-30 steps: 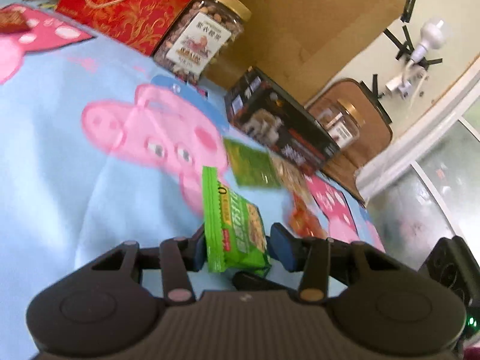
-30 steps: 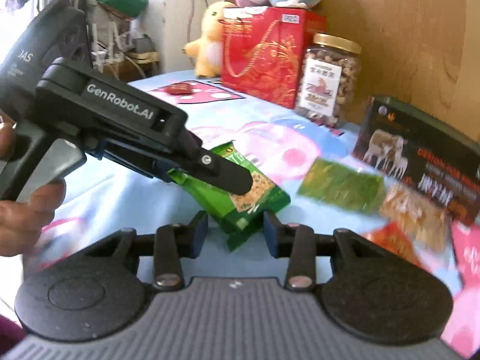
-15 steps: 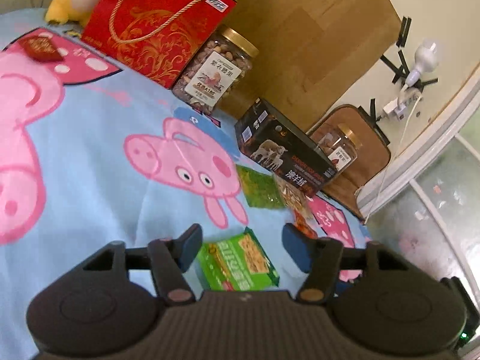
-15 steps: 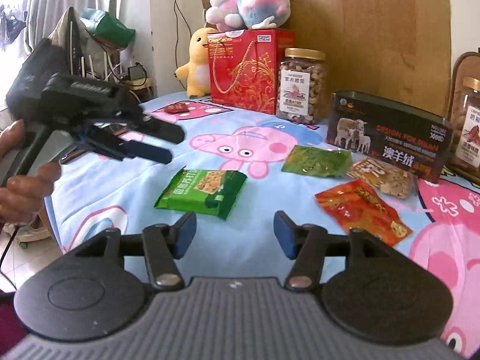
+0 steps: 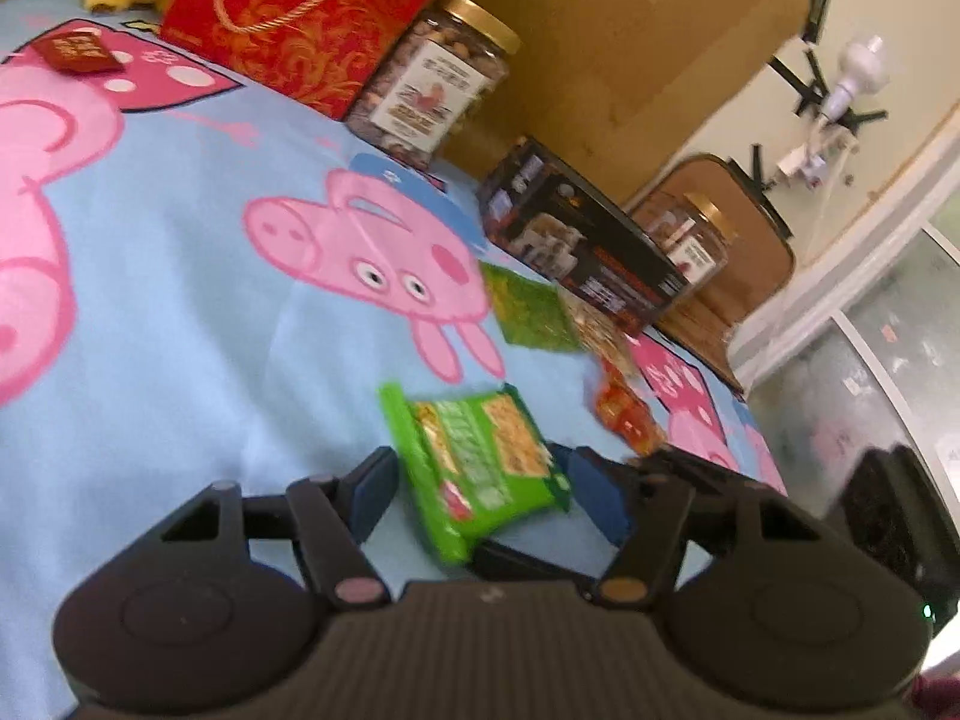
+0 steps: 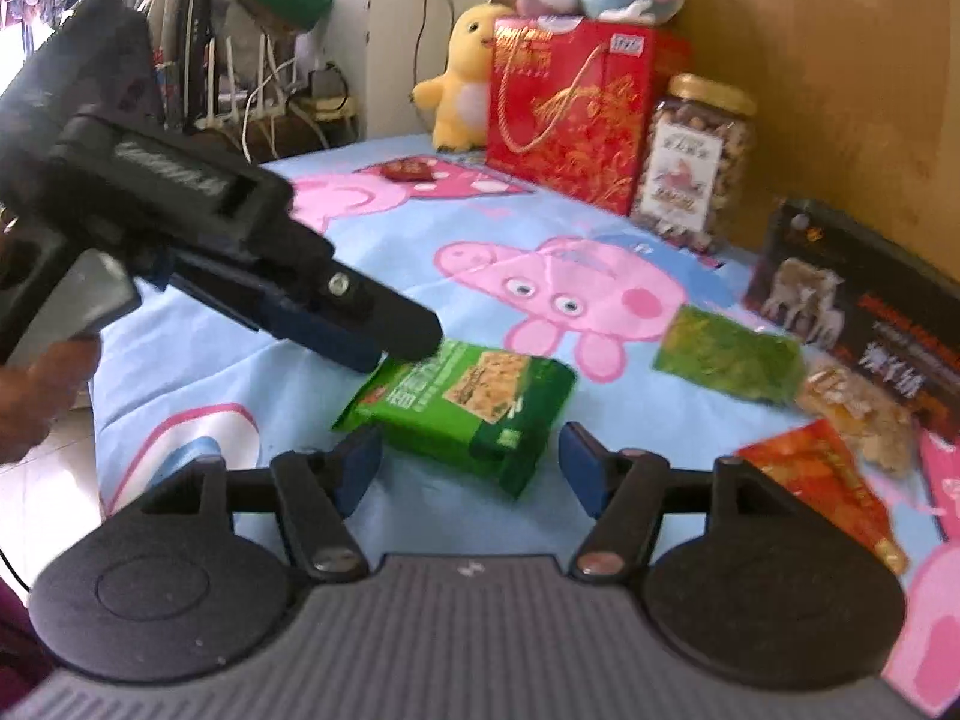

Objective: Organize snacks
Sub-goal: 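Carry the cracker packet into the black tin box and release it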

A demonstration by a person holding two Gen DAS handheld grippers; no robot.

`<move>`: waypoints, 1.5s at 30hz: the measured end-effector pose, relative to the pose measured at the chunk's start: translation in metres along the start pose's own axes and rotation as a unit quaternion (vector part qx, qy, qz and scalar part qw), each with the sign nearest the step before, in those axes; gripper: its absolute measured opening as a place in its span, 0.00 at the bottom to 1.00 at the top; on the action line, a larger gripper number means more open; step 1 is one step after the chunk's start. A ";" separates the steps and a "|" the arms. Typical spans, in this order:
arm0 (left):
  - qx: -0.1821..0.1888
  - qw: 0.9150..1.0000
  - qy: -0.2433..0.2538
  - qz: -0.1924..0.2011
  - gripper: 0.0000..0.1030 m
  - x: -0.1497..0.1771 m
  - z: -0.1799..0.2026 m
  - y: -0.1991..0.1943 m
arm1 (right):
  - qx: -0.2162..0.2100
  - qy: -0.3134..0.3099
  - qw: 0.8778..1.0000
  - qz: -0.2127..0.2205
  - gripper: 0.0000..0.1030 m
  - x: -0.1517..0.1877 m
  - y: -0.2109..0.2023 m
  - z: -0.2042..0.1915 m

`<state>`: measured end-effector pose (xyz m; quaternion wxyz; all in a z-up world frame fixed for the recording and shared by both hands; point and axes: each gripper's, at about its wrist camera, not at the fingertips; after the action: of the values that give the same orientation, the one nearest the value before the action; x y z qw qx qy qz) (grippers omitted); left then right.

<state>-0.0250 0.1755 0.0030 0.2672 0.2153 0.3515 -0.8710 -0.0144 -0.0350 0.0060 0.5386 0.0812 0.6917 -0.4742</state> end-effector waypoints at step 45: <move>0.085 0.993 0.085 0.010 0.54 -0.170 0.087 0.189 | 0.291 0.129 0.940 0.120 0.42 -0.035 -0.023 0.209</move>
<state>0.2052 0.0500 0.0622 0.2260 0.3143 0.2953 -0.8735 0.1248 -0.1890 0.0539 0.4504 0.3771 0.5726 -0.5719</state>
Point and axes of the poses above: each gripper's, at about its wrist camera, not at the fingertips, and y roughly the way its jaws point, z to its right, x to its underside, and after that the axes turned 5 degrees about x, right-handed
